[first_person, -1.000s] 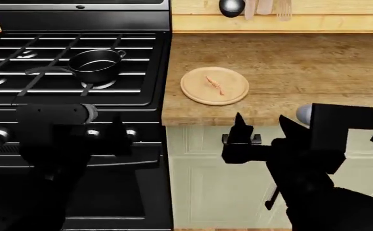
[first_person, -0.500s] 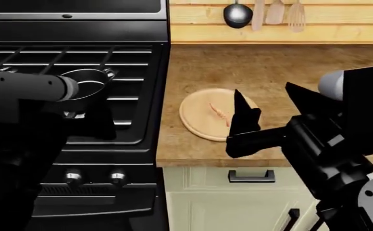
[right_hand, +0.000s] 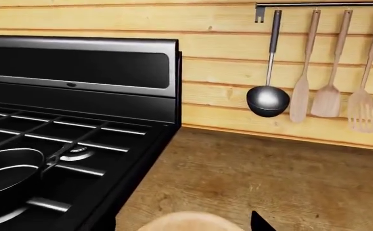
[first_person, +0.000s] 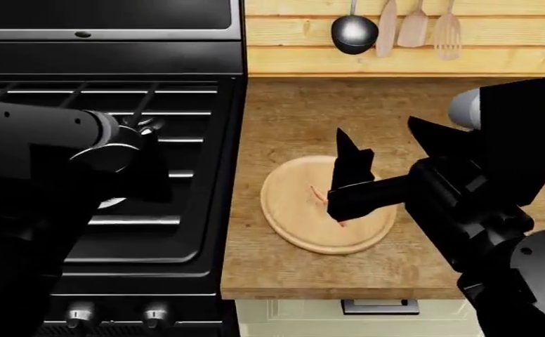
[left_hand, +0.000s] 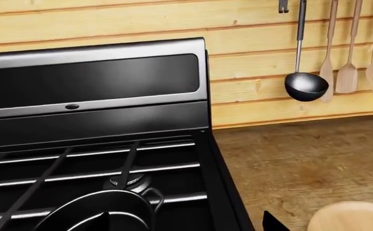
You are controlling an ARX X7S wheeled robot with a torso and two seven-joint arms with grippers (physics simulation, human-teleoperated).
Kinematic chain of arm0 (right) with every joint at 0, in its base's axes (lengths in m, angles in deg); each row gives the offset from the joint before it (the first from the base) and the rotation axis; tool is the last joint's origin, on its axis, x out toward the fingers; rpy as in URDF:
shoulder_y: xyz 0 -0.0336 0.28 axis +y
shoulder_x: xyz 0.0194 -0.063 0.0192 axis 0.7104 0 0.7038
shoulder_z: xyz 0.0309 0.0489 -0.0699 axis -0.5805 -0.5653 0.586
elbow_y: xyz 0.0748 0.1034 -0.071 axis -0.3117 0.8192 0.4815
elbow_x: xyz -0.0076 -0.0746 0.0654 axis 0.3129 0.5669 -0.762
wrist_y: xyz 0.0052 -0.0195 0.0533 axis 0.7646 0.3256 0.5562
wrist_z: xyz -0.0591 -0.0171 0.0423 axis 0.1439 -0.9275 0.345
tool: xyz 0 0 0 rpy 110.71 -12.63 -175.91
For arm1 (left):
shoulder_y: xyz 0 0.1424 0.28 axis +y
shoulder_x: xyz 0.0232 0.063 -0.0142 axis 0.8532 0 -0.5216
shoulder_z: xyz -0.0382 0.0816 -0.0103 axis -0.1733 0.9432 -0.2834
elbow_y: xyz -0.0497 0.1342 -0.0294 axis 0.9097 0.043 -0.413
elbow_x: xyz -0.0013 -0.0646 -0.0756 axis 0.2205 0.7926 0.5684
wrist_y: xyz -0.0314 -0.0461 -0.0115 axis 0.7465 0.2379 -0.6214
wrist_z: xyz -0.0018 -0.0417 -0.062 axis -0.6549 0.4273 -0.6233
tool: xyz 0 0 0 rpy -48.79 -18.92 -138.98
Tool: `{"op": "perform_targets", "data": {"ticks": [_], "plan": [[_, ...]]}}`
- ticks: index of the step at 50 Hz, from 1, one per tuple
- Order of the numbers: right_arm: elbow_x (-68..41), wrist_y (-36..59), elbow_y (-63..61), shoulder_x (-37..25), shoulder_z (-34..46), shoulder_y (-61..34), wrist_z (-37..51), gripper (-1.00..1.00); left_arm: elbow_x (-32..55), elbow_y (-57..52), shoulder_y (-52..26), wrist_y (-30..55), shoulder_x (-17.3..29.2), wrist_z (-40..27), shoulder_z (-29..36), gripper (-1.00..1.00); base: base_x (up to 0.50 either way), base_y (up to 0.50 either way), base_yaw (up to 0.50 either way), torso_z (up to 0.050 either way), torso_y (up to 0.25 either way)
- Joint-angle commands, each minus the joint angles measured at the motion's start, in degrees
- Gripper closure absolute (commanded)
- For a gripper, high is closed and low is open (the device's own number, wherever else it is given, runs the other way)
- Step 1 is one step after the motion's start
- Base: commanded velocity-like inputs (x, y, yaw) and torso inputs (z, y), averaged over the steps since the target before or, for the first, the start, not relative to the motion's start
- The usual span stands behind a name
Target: Frozen meat rests on a plate on the counter. Retrieve the meat and place it in a pot on a burner. Then turn the burner on.
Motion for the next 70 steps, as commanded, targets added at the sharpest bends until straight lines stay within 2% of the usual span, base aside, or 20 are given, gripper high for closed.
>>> {"op": "perform_targets", "data": {"ticks": [1, 8, 20, 32, 50, 70], "plan": [[2.1, 2.4, 8.3, -0.3, 3.5, -1.0, -4.5, -1.0, -7.9, -1.8, 2.4, -5.0, 0.6, 6.9, 3.3, -1.0, 0.0, 0.0, 0.0, 0.0, 0.0], [-5.5, 2.0, 14.7, -3.4, 9.5, -5.1, -1.9, -1.0, -11.5, -2.1, 2.9, -7.9, 0.9, 10.8, 5.3, -1.0, 0.0, 0.0, 0.0, 0.0, 0.0], [-1.8, 8.9, 20.0, -3.8, 14.5, -10.6, -9.5, -1.0, -15.6, -1.3, 3.5, -12.5, 1.6, 16.1, 7.0, -1.0, 0.0, 0.0, 0.0, 0.0, 0.0], [0.8, 10.9, 25.0, -4.8, 20.4, -14.4, -16.9, -1.0, -17.2, 0.5, 2.6, -14.1, 1.5, 17.4, 8.5, -1.0, 0.0, 0.0, 0.0, 0.0, 0.0], [13.5, 9.7, 28.9, -4.7, 25.5, -14.5, -30.6, -1.0, -20.5, 1.9, 3.9, -17.3, 2.5, 19.2, 9.3, -1.0, 0.0, 0.0, 0.0, 0.0, 0.0], [20.8, 7.8, 31.2, -4.7, 32.7, -14.9, -38.0, -1.0, -22.9, 3.3, 7.0, -20.8, 3.2, 20.9, 9.0, -1.0, 0.0, 0.0, 0.0, 0.0, 0.0]]}}
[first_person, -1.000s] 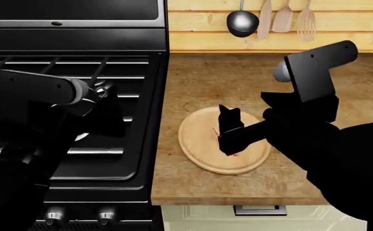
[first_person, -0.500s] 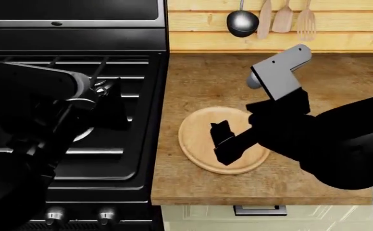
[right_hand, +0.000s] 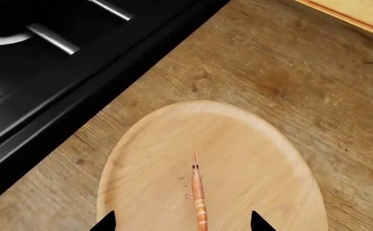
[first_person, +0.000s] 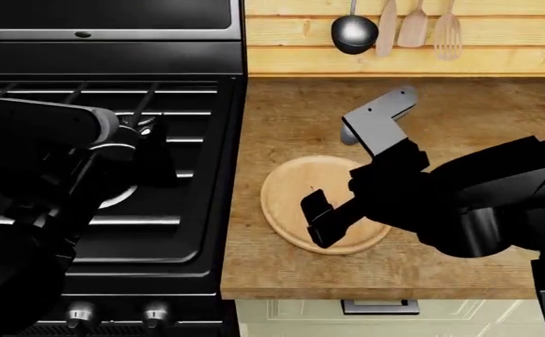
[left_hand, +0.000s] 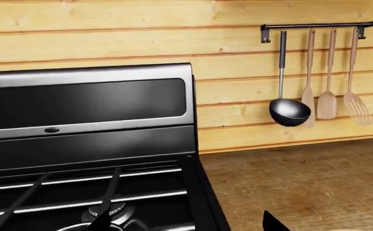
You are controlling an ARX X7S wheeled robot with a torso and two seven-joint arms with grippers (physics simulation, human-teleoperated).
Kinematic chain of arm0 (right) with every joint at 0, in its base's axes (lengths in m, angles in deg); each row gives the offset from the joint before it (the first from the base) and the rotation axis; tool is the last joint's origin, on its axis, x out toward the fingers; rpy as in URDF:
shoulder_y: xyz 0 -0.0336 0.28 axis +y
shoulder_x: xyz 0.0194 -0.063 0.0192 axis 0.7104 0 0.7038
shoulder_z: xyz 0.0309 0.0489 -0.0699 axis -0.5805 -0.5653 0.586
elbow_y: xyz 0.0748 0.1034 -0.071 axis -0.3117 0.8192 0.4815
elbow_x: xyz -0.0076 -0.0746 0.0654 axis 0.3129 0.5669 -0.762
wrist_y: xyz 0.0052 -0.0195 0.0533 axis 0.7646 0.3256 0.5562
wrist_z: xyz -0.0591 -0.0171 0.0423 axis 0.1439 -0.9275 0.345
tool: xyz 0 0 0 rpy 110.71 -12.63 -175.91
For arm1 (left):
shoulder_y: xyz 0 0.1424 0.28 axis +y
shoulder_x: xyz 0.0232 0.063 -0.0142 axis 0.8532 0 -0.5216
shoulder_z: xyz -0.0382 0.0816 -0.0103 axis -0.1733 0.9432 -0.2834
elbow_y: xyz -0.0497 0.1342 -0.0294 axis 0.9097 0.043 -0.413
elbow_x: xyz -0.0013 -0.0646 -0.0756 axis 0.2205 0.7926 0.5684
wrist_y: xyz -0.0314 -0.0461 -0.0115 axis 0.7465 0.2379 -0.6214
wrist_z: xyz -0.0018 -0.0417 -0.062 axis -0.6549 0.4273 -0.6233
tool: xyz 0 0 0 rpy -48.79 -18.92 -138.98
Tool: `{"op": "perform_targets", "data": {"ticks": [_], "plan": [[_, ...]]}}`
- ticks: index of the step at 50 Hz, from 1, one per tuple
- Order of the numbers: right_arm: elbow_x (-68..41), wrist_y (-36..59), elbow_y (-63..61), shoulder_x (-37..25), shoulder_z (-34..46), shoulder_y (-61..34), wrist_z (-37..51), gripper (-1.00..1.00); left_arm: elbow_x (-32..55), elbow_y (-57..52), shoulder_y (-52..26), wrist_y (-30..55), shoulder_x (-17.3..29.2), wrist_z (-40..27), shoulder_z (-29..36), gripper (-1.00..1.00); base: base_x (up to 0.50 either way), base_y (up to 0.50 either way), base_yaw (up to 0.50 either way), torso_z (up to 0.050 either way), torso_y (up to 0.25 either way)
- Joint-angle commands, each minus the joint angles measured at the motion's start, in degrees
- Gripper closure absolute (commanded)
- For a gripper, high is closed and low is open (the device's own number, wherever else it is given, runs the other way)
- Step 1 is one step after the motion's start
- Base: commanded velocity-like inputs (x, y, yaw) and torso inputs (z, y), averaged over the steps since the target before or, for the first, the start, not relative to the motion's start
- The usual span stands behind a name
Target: Frozen meat rests on a plate on the counter. Retrieve the meat and place it in a pot on a burner. Then turn the burner on.
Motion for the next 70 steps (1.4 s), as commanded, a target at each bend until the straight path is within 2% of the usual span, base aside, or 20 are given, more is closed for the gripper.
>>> {"op": "perform_targets", "data": {"ticks": [1, 24, 70], "plan": [[3.7, -0.9, 1.4, -0.2, 3.6, -0.3, -4.1, -1.0, -1.6, 0.9, 1.2, -1.8, 0.3, 1.1, 0.4, -1.0, 0.0, 0.0, 0.0, 0.0, 0.0], [10.8, -5.4, 4.3, -0.7, 8.9, 0.1, -11.2, -1.0, -4.3, 2.8, 2.0, -4.0, 0.5, 2.6, 2.6, -1.0, 0.0, 0.0, 0.0, 0.0, 0.0], [17.6, -10.0, 8.2, -1.2, 15.7, 0.8, -17.8, -1.0, -5.8, 4.4, 4.0, -6.6, 0.9, 3.1, 3.5, -1.0, 0.0, 0.0, 0.0, 0.0, 0.0]]}}
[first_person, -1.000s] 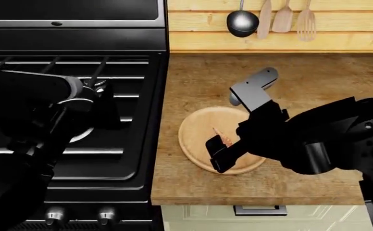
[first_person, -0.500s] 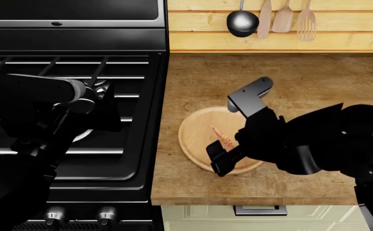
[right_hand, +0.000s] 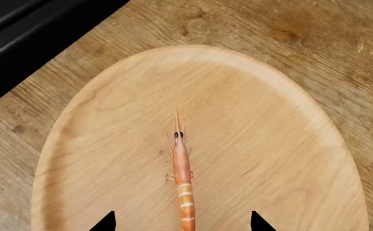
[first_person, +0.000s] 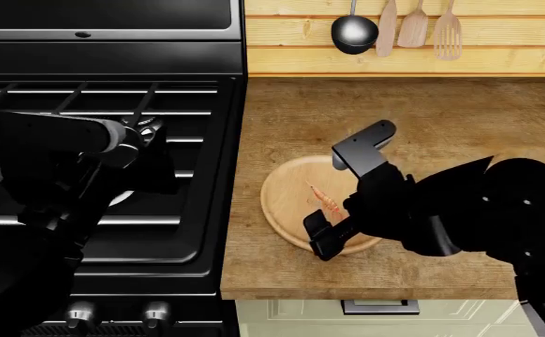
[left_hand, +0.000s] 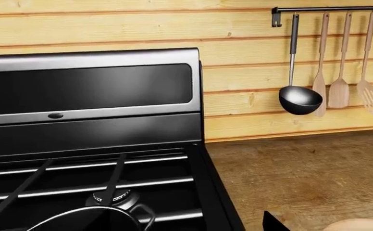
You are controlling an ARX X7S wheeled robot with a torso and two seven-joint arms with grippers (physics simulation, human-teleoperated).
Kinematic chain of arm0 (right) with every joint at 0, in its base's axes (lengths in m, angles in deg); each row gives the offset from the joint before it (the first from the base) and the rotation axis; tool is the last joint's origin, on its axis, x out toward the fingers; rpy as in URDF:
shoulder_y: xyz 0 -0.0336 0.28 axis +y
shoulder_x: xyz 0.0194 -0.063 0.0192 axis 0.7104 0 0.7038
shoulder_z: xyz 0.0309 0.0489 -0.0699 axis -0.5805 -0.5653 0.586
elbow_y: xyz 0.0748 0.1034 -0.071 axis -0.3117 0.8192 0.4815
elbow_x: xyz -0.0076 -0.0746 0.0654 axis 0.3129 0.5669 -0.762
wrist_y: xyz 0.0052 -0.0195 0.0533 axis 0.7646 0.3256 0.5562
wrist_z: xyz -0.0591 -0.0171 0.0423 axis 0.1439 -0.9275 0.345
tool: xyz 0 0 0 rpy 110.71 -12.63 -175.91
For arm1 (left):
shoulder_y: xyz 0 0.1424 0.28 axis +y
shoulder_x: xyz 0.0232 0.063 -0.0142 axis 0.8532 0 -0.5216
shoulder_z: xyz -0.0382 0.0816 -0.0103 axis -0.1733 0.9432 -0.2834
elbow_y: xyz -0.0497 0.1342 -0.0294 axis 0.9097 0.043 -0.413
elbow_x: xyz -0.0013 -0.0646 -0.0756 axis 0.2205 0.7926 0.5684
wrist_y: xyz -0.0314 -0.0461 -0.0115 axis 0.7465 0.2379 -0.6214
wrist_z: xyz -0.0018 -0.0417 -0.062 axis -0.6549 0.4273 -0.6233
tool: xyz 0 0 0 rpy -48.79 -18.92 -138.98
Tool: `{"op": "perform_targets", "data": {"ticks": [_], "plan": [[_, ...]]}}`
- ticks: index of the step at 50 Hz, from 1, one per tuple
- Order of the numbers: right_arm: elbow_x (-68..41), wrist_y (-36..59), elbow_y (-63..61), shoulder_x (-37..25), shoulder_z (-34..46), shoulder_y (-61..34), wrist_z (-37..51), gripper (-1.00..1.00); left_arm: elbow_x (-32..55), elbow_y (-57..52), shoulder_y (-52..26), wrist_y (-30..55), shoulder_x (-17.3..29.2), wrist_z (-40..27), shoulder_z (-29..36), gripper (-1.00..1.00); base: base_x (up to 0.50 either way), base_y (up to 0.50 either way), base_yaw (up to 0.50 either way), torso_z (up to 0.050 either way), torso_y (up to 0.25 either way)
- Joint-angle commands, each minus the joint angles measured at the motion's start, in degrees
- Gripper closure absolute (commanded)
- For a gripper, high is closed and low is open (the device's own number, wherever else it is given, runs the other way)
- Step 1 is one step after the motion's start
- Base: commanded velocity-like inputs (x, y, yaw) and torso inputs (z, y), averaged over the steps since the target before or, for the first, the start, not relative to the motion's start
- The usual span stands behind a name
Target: Frozen meat rests on a plate on the counter. Retrieve the meat and place it in a pot on a burner. Then turn the burner on.
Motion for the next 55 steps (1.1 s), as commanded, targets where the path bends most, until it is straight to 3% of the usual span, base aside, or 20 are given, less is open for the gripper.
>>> {"op": "perform_targets", "data": {"ticks": [1, 22, 23, 55], "plan": [[1.7, -1.2, 1.1, 0.0, 1.5, -0.2, -1.6, -1.0, -0.5, 0.6, 0.6, -0.8, 0.0, 0.1, 0.2, -1.0, 0.0, 0.0, 0.0, 0.0, 0.0], [2.5, -2.0, 1.4, -0.2, 2.9, -0.4, -2.5, -1.0, -0.7, 0.9, 1.0, -1.5, 0.2, 0.1, 0.4, -1.0, 0.0, 0.0, 0.0, 0.0, 0.0], [2.4, -2.0, 1.3, -0.2, 2.8, -0.4, -2.3, 1.0, -0.6, 0.8, 1.0, -1.5, 0.3, 0.1, 0.4, -1.0, 0.0, 0.0, 0.0, 0.0, 0.0], [-0.1, -1.5, -1.3, -0.9, 1.6, -2.1, 1.3, 1.0, 2.1, -1.3, 0.8, -0.4, 1.2, -1.8, -1.0, -1.0, 0.0, 0.0, 0.0, 0.0, 0.0]]}}
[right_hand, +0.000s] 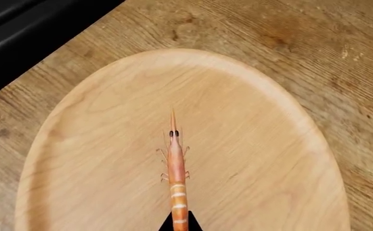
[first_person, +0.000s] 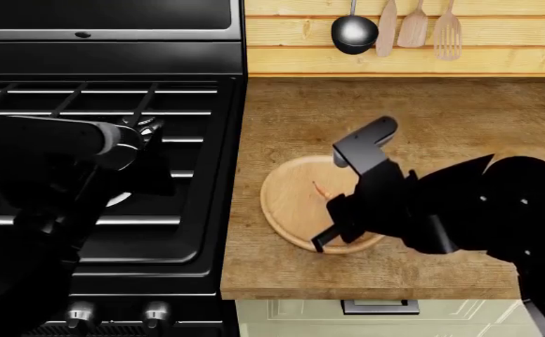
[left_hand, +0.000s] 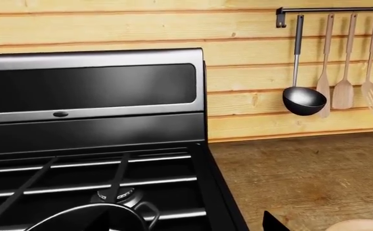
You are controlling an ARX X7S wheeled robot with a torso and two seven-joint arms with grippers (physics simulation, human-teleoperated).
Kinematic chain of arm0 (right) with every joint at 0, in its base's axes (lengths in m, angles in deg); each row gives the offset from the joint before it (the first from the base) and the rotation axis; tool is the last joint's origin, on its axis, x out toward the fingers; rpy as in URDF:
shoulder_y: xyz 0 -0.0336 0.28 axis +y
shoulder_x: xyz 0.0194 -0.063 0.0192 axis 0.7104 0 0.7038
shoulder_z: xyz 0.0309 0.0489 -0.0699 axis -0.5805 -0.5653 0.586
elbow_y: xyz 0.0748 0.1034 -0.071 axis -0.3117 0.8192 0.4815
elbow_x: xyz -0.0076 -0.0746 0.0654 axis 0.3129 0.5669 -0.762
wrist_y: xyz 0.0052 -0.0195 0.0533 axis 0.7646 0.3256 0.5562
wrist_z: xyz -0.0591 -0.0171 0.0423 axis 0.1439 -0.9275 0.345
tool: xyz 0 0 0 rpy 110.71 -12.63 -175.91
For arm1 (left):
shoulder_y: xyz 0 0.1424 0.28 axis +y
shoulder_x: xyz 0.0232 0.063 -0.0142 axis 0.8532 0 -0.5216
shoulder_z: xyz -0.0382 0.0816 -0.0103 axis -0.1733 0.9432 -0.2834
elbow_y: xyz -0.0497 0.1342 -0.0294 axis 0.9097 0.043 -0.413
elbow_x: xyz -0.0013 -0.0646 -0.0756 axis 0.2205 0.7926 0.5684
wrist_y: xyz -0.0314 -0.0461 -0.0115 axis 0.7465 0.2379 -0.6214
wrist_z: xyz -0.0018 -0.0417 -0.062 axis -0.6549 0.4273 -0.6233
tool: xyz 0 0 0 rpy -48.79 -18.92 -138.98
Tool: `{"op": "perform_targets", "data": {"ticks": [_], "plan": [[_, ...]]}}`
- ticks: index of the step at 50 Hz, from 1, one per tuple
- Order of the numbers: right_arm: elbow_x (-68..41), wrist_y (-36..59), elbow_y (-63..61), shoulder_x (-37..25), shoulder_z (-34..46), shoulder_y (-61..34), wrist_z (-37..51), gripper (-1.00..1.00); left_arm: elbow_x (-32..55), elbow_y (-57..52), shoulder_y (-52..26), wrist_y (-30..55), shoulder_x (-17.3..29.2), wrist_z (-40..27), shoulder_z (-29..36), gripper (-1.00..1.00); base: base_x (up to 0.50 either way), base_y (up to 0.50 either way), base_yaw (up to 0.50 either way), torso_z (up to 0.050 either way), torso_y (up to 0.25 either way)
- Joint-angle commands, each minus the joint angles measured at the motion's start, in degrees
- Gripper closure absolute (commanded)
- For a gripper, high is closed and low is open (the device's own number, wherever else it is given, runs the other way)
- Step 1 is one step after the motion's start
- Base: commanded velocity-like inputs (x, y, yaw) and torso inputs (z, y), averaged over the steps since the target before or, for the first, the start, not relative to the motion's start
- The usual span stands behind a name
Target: Frozen meat rests on a plate on the counter. Retrieve the meat and place it in a pot on a burner. Then turn the burner on.
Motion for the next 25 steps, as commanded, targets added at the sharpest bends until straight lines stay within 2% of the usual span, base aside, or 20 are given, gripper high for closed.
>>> {"op": "perform_targets", "data": {"ticks": [1, 11, 25], "plan": [[-1.0, 0.2, -1.5, -0.4, -0.8, -1.2, 1.4, 1.0, 1.5, -1.1, -0.4, 0.8, 0.4, -1.1, -0.8, -1.0, 0.0, 0.0, 0.0, 0.0, 0.0], [-4.6, -0.6, -6.3, -2.1, -4.6, -2.5, 4.8, 1.0, 6.0, -4.2, -2.3, 3.8, 1.2, -4.3, -2.7, -1.0, 0.0, 0.0, 0.0, 0.0, 0.0], [-15.0, -5.4, -14.1, -4.1, -15.1, -5.2, 12.3, 1.0, 17.0, -6.8, -8.0, 10.2, 2.7, -11.8, -5.6, -1.0, 0.0, 0.0, 0.0, 0.0, 0.0]]}}
